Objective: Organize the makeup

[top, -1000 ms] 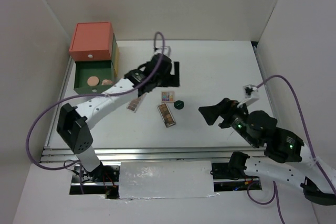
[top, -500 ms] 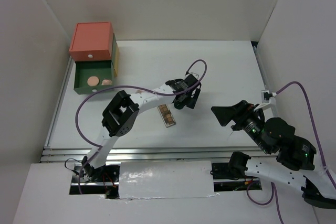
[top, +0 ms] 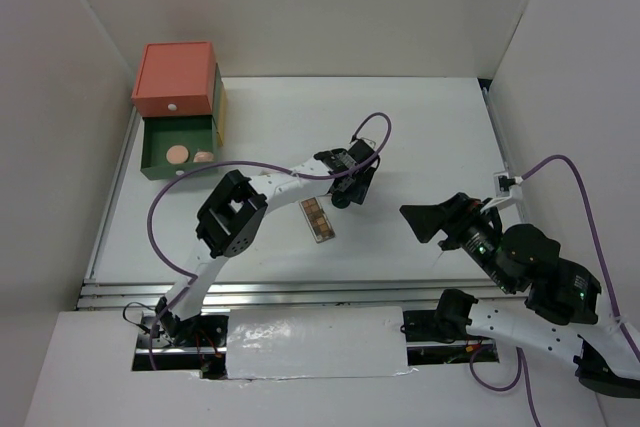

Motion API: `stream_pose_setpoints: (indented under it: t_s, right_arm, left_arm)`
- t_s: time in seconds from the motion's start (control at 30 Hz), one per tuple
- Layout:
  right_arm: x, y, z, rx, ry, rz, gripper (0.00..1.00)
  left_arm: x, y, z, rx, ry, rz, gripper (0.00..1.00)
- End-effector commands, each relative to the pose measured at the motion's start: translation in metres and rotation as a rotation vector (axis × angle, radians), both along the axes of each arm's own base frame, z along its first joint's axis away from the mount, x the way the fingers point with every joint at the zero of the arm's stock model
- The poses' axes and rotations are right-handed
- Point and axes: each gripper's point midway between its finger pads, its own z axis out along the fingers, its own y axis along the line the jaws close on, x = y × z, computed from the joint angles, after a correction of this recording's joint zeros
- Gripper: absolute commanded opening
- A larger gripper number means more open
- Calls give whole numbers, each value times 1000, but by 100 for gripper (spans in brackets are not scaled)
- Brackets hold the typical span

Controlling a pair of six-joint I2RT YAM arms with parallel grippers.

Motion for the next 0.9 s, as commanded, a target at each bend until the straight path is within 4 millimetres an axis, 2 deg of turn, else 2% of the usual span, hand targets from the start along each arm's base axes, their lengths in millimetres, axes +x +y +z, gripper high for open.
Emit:
stream_pose_setpoints:
  t_s: [0.0,0.17,0.37,0.43,0.47,0.57,0.67,0.73,0.83,0.87]
  right_arm:
    - [2,2,3,3,-12,-4,100]
    - [2,2,4,7,-12,-3,100]
    - [1,-1,6,14,-16,-5,100]
    - [1,-1,6,15,-15,-8,100]
    - [1,-1,6,17,-16,-5,100]
    - [0,-2,8,17,-19,-6,100]
    - [0,-3,10,19,-21,-9,100]
    - [1,-4,10,19,-22,-10,100]
    - [1,-3,11,19,-23,-9,100]
    - [0,-3,11,21,-23,-7,100]
  left_arm:
    - [-2,-4,-9,-10,18,-13,75]
    - [-9,-1,-22,7,51,-21,68]
    - [-15,7,-40,39,83,-9,68]
    - [-17,8,-44,45,92,-11,61]
    - [-18,9,-45,48,93,-9,48]
    - [-21,9,-45,45,105,-12,29]
    - [-26,4,-37,34,100,-32,18]
    - [-32,-4,-22,14,83,-56,13]
    - [-37,-13,16,-33,28,-69,11]
    - [-34,-12,41,-63,-14,-58,11]
